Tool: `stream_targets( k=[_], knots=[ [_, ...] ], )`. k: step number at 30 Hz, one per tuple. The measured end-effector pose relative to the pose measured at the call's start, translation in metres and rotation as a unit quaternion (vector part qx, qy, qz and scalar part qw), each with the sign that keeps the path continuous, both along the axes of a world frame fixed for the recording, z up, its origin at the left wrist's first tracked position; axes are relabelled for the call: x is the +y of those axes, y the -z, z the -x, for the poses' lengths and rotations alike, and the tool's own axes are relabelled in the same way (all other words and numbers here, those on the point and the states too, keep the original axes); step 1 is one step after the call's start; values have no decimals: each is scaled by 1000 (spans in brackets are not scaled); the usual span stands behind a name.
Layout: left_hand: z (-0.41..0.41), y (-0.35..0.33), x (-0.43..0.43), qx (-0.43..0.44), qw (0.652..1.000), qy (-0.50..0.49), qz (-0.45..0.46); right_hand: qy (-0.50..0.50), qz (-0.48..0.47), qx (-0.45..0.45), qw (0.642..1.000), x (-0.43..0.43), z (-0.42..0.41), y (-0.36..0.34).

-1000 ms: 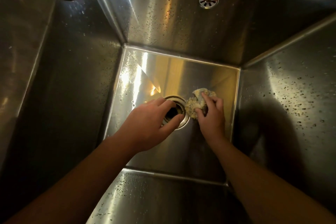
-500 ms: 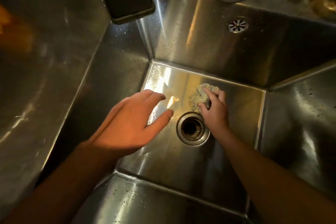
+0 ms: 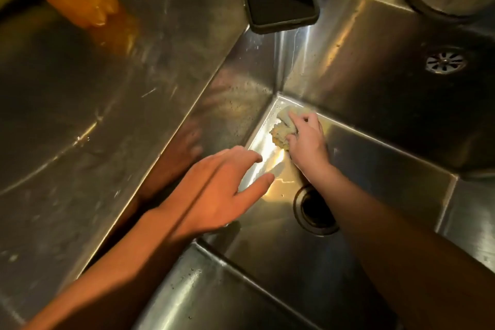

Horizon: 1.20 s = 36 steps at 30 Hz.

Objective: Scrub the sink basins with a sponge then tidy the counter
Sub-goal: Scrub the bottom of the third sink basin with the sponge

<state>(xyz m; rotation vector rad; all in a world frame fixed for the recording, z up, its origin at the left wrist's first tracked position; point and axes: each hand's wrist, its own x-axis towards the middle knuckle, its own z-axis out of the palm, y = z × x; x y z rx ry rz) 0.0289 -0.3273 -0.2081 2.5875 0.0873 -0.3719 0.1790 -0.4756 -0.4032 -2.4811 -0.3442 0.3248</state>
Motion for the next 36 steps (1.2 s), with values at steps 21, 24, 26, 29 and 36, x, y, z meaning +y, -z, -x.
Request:
stream_targets(
  k=[21, 24, 26, 29, 36],
  knots=[
    [47, -39, 8, 36, 996, 46, -65, -229, -46, 55, 971, 12, 35, -4],
    [66, -46, 11, 55, 995, 55, -67, -257, -46, 36, 965, 13, 61, -6],
    [75, -48, 15, 56, 995, 55, -69, -299, -25, 25, 954, 19, 79, -3],
    [81, -48, 19, 50, 995, 63, -52, -324, -24, 35, 945, 25, 106, 0],
    [85, -45, 20, 17, 996, 83, -18, -387, -42, -19, 921, 21, 155, 15]
  ],
)
